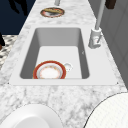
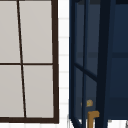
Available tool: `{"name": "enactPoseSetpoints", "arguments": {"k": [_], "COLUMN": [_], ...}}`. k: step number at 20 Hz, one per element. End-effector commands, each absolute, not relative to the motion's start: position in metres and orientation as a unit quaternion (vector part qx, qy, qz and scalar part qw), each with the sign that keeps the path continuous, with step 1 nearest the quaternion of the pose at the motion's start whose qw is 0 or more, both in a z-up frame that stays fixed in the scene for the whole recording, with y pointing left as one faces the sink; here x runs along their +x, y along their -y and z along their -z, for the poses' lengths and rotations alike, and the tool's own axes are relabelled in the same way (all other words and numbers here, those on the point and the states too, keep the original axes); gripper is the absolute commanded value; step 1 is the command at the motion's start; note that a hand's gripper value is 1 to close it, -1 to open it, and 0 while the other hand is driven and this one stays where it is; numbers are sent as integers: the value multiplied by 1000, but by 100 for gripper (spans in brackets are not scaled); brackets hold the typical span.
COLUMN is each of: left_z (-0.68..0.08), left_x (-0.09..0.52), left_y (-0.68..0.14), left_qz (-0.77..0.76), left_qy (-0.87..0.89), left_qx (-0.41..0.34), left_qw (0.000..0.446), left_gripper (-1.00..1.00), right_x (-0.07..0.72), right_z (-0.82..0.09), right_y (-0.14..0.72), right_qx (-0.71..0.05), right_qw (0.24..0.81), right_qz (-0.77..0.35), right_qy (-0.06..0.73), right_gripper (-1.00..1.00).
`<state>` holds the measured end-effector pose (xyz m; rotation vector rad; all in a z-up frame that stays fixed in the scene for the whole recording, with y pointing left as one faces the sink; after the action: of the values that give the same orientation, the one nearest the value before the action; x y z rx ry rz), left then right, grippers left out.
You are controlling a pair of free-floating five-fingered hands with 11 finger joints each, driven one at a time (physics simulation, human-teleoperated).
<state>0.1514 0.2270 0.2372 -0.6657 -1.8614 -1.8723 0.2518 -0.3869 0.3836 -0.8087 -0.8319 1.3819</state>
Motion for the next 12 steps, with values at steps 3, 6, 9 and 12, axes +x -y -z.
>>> {"name": "enactPoseSetpoints", "arguments": {"k": [3,6,9,12], "left_z": [-237,-237,-237,-237], "left_x": [151,151,151,151], "left_y": [-227,-227,-227,-227], "left_qz": [673,673,673,673], "left_qy": [669,669,669,669], "left_qx": [-239,-239,-239,-239], "left_qw": [208,208,208,208], "left_gripper": [0,0,0,0], "right_x": [249,247,250,260], "right_z": [-347,-323,-299,-274], "right_y": [415,422,428,436], "right_qx": [-363,-376,-385,-394], "right_qw": [605,605,597,588], "right_qz": [-616,-608,-613,-613], "right_qy": [350,351,346,351], "right_gripper": [100,100,100,100]}}
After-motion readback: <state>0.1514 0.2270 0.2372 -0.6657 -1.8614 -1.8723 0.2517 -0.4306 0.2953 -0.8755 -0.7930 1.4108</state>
